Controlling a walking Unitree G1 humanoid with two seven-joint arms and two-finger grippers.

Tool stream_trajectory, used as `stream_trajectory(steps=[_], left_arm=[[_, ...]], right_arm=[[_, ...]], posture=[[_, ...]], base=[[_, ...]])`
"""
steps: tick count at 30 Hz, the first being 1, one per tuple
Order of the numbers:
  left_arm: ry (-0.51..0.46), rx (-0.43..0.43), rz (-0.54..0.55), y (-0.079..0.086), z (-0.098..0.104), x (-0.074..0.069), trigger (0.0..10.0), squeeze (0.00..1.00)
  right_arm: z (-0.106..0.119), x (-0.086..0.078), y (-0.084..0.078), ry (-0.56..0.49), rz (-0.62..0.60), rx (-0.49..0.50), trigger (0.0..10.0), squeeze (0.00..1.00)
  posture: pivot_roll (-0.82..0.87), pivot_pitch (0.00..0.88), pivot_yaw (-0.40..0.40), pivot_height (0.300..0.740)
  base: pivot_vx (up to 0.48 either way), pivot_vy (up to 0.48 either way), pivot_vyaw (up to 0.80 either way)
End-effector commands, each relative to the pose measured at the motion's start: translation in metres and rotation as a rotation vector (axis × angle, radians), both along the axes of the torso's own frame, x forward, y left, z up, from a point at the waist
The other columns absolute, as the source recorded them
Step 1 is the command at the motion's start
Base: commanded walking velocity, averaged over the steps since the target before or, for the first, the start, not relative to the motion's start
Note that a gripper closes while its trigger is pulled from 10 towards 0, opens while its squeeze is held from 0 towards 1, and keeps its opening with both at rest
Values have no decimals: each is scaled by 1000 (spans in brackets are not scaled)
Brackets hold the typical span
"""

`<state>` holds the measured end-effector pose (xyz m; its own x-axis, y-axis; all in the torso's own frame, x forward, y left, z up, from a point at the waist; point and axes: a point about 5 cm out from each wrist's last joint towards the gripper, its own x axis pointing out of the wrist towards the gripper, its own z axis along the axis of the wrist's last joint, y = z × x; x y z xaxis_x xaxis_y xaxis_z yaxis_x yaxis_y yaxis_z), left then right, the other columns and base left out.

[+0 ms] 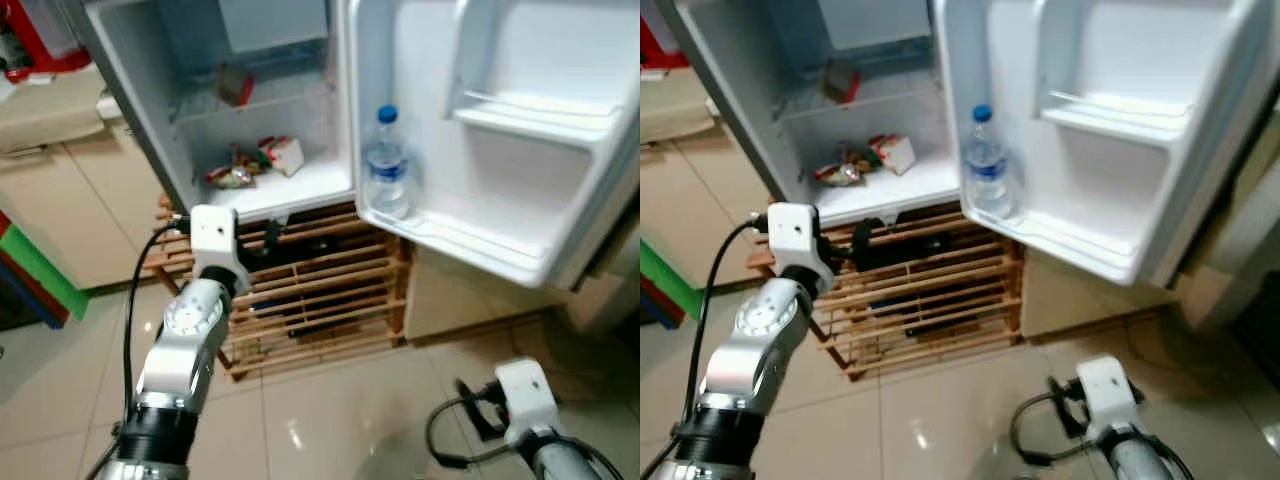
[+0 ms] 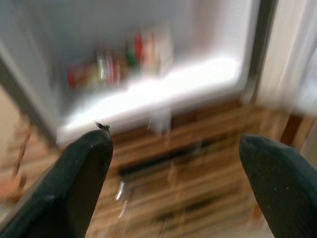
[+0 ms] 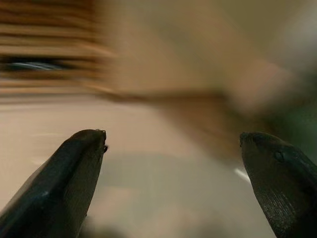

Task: Restocking fridge

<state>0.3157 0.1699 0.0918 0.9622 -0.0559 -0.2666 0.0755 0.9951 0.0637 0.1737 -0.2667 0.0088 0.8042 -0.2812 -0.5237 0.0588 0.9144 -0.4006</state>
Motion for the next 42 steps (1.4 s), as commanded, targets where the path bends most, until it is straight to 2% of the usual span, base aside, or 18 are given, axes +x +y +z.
stream_trajectory(steps=[1,2,4,5,7,8,12,13,18,21,27,31,32,33,34,35,38,42], left_arm=[[242,94,-8,12,-40,-10,10000,0],[242,94,-8,12,-40,-10,10000,0],[360,100,-65,9,-59,-16,10000,0],[360,100,-65,9,-59,-16,10000,0],[471,151,-107,11,-77,-24,10000,0],[471,151,-107,11,-77,-24,10000,0],[584,188,-178,12,-96,-35,10000,0],[597,201,-189,12,-99,-34,10000,0],[581,210,-220,8,-98,-30,10000,0],[579,199,-217,7,-99,-29,10000,0],[606,193,-224,8,-107,-37,10000,0],[651,214,-244,11,-116,-46,10000,0],[651,214,-244,11,-116,-46,10000,0],[673,225,-244,14,-120,-51,10000,0],[685,225,-243,16,-122,-53,10000,0],[685,225,-243,16,-122,-53,10000,0],[709,229,-242,21,-125,-57,10000,0],[735,235,-247,25,-130,-63,10000,0]], right_arm=[[21,22,-28,-76,-143,-166,10000,0],[21,22,-28,-76,-143,-166,10000,0],[43,46,-43,-170,-205,-235,10000,0],[43,46,-43,-170,-205,-235,10000,0],[74,76,-53,-310,-214,-293,10000,0],[74,76,-53,-310,-214,-293,10000,0],[119,116,-55,-481,-148,-355,10000,0],[139,132,-58,-535,-154,-387,10000,0],[170,152,-52,-628,-149,-396,10000,0],[169,159,-40,-658,-116,-306,10000,0],[160,165,-5,-686,27,-89,10000,0],[150,149,54,-656,328,180,10000,0],[150,149,54,-656,328,180,10000,0],[150,136,76,-635,465,280,10000,0],[151,127,86,-613,544,336,10000,0],[151,127,86,-613,544,336,10000,0],[154,103,100,-526,706,468,10000,0],[149,96,82,-459,686,500,10000,0]], posture=[[-174,0,131,736],[-174,0,131,736],[-172,0,132,736],[-172,0,132,736],[-167,0,136,736],[-167,0,136,736],[-173,0,154,736],[-173,0,154,736],[-166,0,146,736],[-160,0,136,736],[-160,0,133,736],[-162,0,134,736],[-162,0,134,736],[-163,0,135,736],[-165,0,137,736],[-165,0,137,736],[-166,0,139,736],[-178,0,145,736]], base=[[0,0,0],[0,0,0],[0,0,0],[0,0,0],[0,0,0],[0,0,0],[0,0,0],[0,0,0],[0,0,0],[0,0,0],[0,0,0],[0,0,0],[0,0,0],[0,0,0],[0,0,0],[0,0,0],[0,0,0],[0,0,0]])
